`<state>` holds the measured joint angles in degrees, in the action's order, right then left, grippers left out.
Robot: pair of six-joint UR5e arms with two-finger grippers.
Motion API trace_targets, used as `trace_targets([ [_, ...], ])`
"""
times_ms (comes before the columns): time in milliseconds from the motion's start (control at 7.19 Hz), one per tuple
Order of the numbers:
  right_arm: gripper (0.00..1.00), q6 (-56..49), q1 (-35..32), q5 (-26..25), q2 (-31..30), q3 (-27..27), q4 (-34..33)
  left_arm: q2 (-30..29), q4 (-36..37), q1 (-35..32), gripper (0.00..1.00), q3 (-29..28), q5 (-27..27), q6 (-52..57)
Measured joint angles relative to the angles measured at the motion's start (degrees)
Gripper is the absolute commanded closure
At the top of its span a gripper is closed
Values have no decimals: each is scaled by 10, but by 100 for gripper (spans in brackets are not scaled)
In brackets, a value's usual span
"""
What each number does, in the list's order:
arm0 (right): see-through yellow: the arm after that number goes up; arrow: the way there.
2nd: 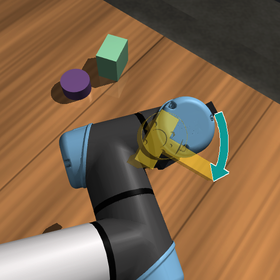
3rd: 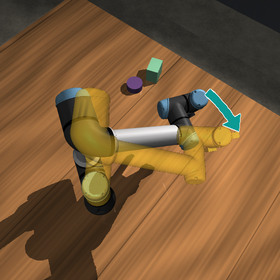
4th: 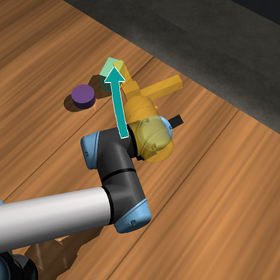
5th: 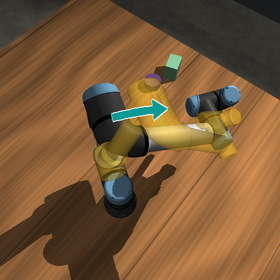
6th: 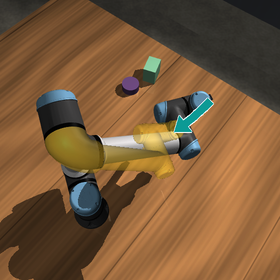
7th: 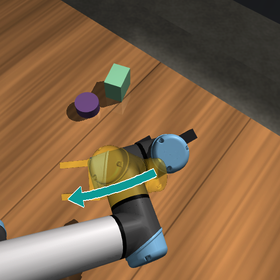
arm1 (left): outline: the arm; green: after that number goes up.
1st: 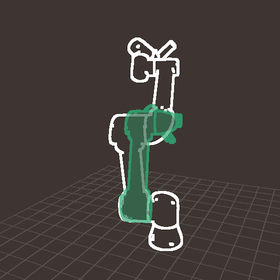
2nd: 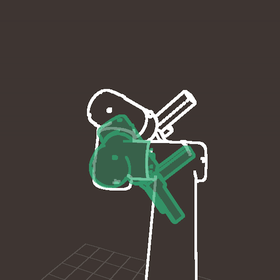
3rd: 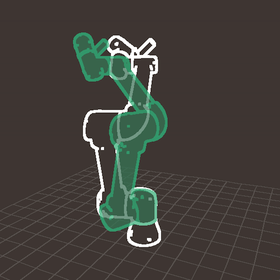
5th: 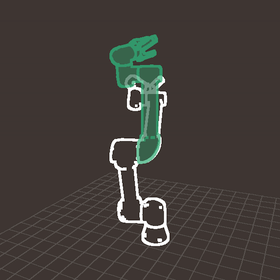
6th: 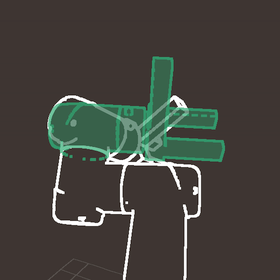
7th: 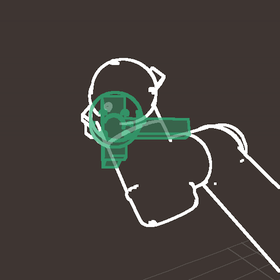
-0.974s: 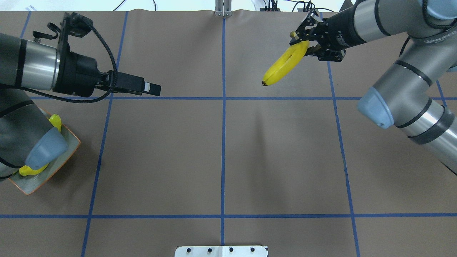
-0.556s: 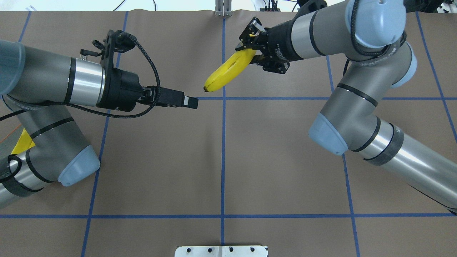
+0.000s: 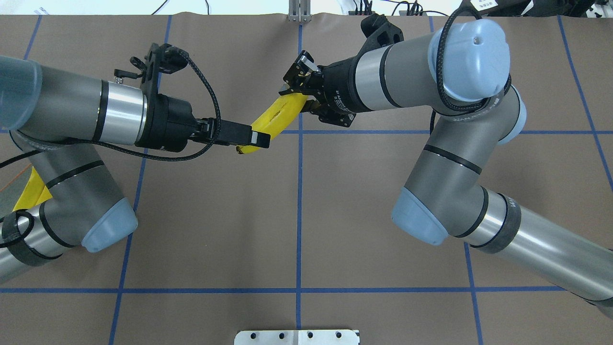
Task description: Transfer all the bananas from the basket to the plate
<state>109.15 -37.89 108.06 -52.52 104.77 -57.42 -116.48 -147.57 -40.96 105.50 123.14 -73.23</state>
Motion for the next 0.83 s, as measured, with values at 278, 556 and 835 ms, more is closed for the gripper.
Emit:
trace_targets([
  [278,100,0,18,-16,4,7,0,-1,0,0,69,1,0,0],
  [556,1,-2,30,-29,5,13,1,-2,0,0,100,1,0,-1],
  [835,0,-23,33,-46,5,14,1,0,-1,-1,100,1,-3,-6],
])
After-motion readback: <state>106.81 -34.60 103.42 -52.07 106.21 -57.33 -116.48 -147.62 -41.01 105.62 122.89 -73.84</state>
